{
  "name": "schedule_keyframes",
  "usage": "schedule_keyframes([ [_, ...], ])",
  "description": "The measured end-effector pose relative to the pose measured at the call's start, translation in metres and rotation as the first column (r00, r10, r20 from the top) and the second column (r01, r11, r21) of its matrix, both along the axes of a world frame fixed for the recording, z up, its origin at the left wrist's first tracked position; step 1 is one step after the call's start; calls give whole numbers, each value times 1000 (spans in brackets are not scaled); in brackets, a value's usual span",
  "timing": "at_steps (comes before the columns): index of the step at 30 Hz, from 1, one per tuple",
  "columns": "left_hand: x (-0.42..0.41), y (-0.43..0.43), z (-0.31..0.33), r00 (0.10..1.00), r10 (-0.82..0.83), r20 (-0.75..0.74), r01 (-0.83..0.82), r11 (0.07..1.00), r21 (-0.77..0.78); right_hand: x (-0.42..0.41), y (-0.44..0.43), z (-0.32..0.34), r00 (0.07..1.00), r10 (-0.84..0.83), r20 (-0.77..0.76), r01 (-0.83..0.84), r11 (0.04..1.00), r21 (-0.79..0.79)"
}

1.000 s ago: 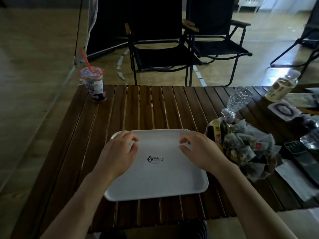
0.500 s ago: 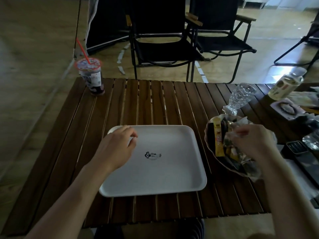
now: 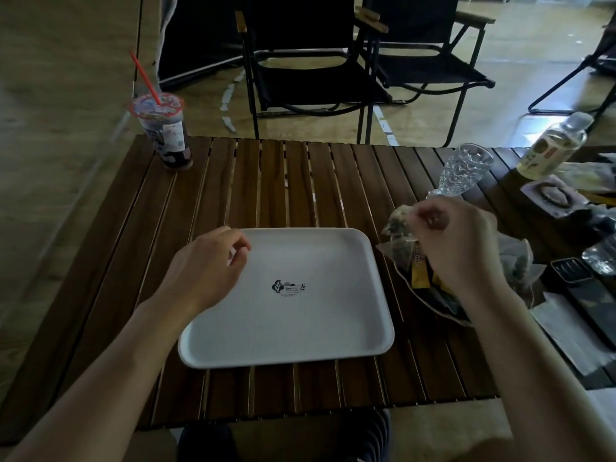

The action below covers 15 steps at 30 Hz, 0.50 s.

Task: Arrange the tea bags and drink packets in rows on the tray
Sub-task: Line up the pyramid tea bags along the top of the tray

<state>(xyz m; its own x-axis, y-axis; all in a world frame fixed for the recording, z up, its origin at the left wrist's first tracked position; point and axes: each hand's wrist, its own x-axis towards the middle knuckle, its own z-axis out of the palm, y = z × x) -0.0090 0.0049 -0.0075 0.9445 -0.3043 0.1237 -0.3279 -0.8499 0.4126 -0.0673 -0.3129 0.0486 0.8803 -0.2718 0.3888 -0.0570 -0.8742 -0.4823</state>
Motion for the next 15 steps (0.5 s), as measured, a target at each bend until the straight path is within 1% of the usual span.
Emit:
schedule_keyframes([
  [3, 0, 1, 0, 1000, -1, -9, 1, 1000, 8, 9, 14, -13, 993, 91, -77, -87, 995, 56],
  [6, 1, 2, -2, 1000, 1, -26, -1, 1000, 4, 18, 25, -31, 983, 137, -120, -127, 988, 90],
  [10, 3, 4, -3, 999, -3, -37, 3, 1000, -8, 30, 29, -51, 969, 159, -191, -135, 982, 134],
  [13, 5, 5, -3, 1000, -6, -27, 6, 1000, -19, 31, 28, -62, 940, 143, -309, -111, 987, 118],
  [15, 7, 5, -3, 1000, 0, -21, 0, 1000, -23, 31, 26, -60, 929, 137, -345, -107, 989, 103],
])
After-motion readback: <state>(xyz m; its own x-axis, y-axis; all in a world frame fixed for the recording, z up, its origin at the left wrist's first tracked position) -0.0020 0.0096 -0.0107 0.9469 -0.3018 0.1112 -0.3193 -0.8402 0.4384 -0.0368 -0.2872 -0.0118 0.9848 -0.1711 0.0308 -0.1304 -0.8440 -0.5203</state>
